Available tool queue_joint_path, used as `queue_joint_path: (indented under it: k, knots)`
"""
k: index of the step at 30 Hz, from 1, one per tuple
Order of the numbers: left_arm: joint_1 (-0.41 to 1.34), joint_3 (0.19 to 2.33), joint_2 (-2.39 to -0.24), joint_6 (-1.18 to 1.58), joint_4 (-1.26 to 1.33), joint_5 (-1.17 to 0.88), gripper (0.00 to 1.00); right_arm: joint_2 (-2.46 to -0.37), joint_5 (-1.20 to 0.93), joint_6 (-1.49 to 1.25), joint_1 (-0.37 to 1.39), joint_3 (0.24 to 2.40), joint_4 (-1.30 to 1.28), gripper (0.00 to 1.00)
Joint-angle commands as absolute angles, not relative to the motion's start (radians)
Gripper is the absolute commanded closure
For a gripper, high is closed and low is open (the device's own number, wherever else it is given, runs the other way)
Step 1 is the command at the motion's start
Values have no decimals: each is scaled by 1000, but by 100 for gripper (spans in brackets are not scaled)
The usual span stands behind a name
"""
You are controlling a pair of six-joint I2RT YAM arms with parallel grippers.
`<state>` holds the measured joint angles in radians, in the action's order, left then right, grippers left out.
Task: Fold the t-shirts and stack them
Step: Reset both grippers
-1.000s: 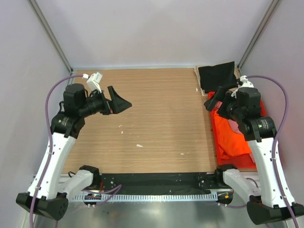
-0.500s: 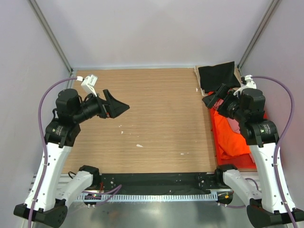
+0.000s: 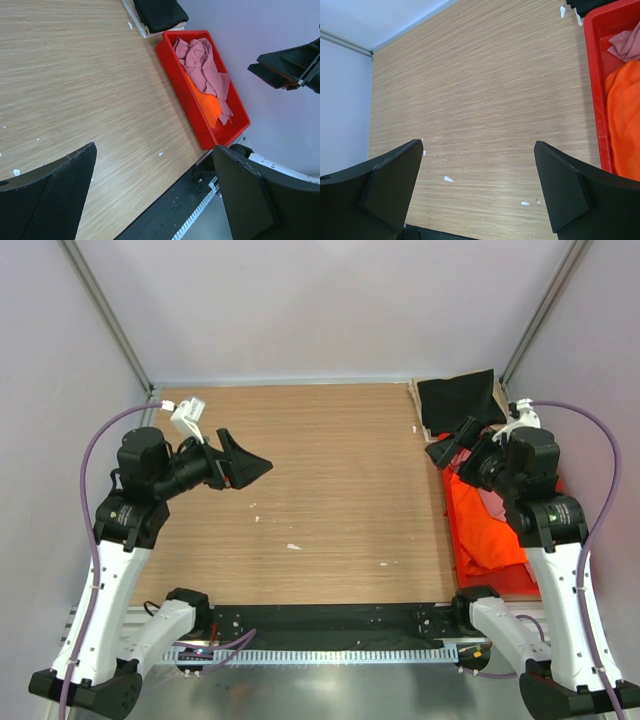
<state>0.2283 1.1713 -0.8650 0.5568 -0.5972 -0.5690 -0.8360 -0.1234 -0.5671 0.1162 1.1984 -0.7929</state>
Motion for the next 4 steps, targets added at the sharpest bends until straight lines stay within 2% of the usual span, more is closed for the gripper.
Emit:
queue_joint_path:
  k: [1,4]
  knots:
    - [224,1167,-848,540,-592,-575,0,-822,-127,-583,120,1201,-759,0]
    - [224,1169,-851,541,-594,-575,0,-822,-124,-584,121,1195,-755,0]
